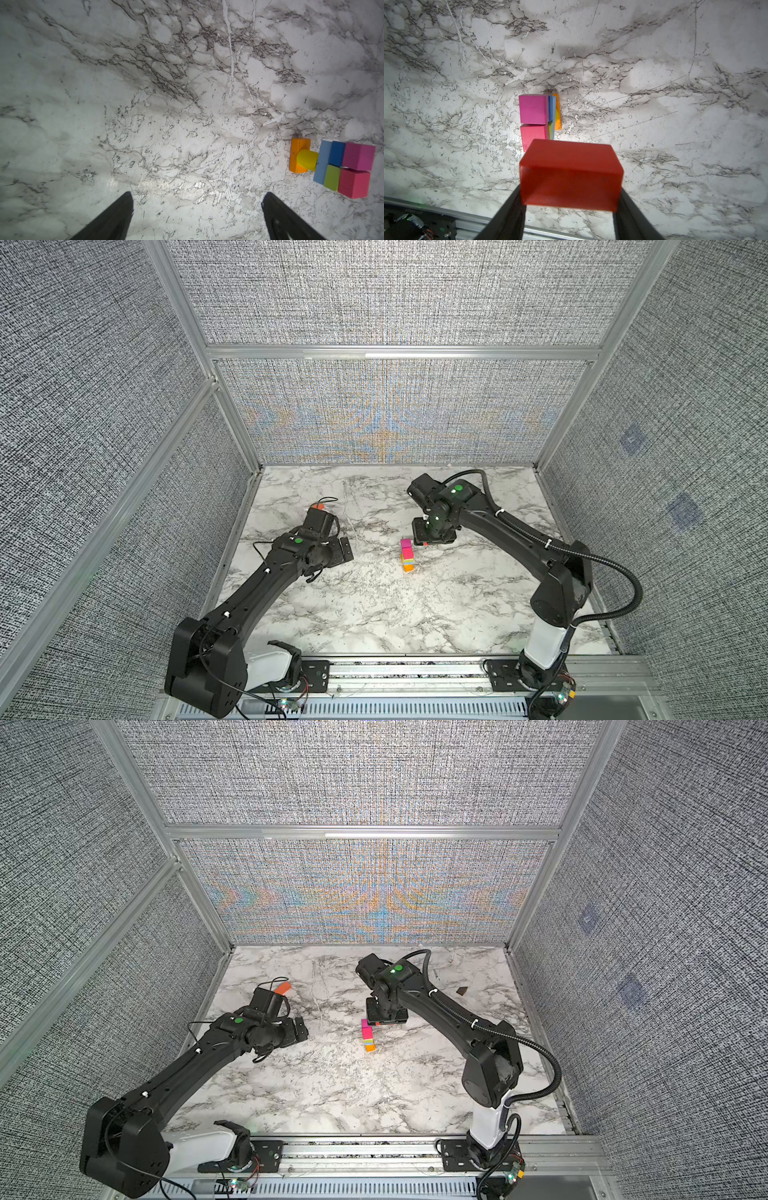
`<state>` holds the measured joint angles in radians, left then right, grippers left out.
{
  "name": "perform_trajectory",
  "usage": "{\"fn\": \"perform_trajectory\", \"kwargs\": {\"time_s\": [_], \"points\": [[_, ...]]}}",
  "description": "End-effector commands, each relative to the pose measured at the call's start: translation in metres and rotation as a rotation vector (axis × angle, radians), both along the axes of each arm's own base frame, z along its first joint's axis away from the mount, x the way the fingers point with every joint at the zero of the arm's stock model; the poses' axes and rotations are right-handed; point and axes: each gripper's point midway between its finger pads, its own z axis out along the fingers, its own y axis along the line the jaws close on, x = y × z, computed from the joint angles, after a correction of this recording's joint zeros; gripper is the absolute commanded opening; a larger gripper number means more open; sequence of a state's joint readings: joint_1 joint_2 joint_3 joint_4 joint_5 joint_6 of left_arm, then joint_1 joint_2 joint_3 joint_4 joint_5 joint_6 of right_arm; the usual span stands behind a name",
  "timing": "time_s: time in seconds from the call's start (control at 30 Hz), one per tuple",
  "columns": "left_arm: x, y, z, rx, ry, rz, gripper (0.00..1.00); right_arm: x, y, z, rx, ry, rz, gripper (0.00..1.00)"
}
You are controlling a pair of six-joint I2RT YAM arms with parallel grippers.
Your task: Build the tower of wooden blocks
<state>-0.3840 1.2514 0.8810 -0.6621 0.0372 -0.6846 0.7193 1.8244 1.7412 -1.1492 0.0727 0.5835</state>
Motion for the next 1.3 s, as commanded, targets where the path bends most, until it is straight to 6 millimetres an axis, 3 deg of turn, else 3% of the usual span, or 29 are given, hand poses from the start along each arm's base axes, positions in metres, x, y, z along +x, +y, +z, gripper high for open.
{"fn": "perform_trajectory", "kwargs": {"time_s": [0.0,0.2,0.53,1.27], "points": [[0.006,-0.004,0.001,-0.041,-0.041,0.024,0.99,0.001,0.005,-0.002,0.001,-0.011,-0.021,0.50],[0.002,-0.004,-0.005,-0.072,-0.089,0.030,0.99,-0.002,0.013,-0.005,-0.010,-0.014,-0.015,0.50],[-0.002,-0.004,-0.024,-0.054,-0.024,0.020,0.99,-0.002,0.030,-0.018,-0.034,0.000,0.005,0.50],[-0.006,0.000,-0.031,-0.033,-0.005,0.024,0.99,0.003,0.044,-0.033,-0.051,0.019,0.017,0.52]]}}
